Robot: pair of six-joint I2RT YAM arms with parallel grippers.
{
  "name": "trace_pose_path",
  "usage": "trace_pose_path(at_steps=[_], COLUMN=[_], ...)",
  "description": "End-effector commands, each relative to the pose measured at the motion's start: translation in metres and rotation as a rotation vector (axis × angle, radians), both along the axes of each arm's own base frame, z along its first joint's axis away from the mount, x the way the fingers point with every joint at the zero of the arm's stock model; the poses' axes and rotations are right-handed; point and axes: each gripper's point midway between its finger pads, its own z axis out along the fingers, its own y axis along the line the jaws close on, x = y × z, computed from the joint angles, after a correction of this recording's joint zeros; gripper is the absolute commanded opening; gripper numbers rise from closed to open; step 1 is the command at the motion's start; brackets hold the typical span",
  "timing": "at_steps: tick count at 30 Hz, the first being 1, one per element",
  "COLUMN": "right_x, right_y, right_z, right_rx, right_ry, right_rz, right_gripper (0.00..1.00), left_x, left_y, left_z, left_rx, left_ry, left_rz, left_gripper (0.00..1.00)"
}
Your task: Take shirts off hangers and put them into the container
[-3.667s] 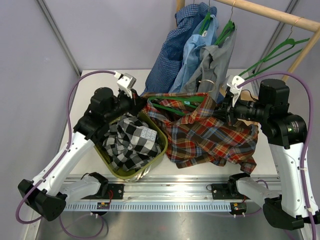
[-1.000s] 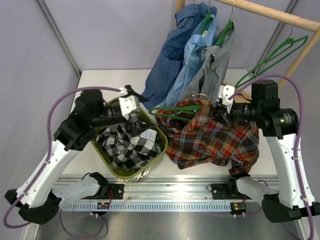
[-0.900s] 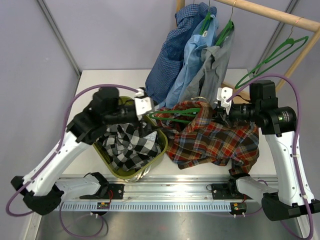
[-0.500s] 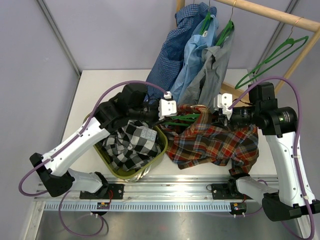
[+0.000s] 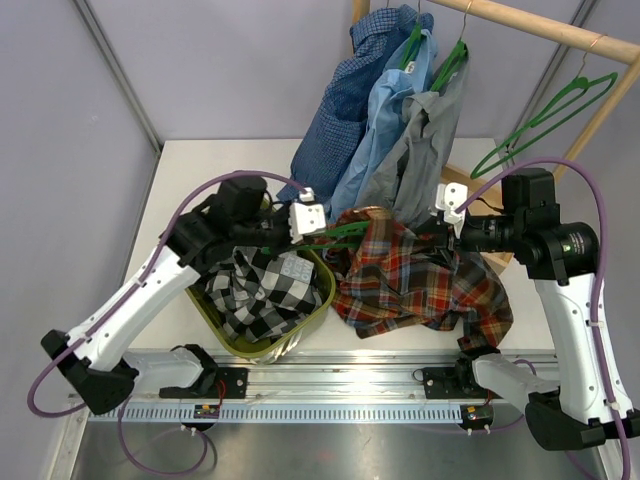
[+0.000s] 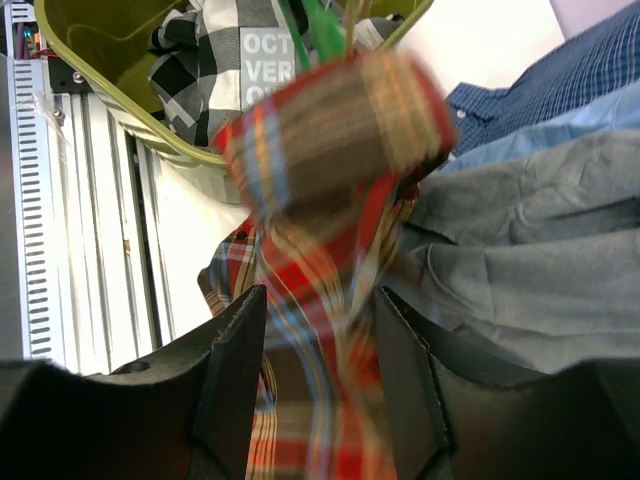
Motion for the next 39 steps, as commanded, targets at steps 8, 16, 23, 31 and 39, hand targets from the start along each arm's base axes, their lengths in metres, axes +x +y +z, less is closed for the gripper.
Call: trace_pose_path(at_steps=[8,16,23,31,39], right_x=[0.01,-0.002,0.026,0.053,0.035], right_y=[-0.01,0.038,0.058,0.079,0.102], right_z=[0.016,0.065,0.063,0.055,0.079], right_rx=[0.08,0.494,0.59,0.624,0.677], right_ry=[0.051,0.472,0.565,0.606,0.701], right_rz=[-0.196,-0.224,-0.389,-0.423,-0.265], right_gripper=[0.57,0.78,0.78,0.75,0.01], left_x=[-0.012,-0.023,-0.029,-0.037,-0.034], left_y=[0.058,0.029,0.022,0.023,0.021], left_z=[0.054,0.076,0.095,0.096,0.091], left_rx=[-0.162,-0.415,-0.571,-0.601,-0.593], left_ry=[-0.06,0.23,0.338,0.364,0.362], left_rz=[0.143,0.194,0.22,0.21,0.202], left_gripper=[0.0,0.0,0.0,0.0,0.0])
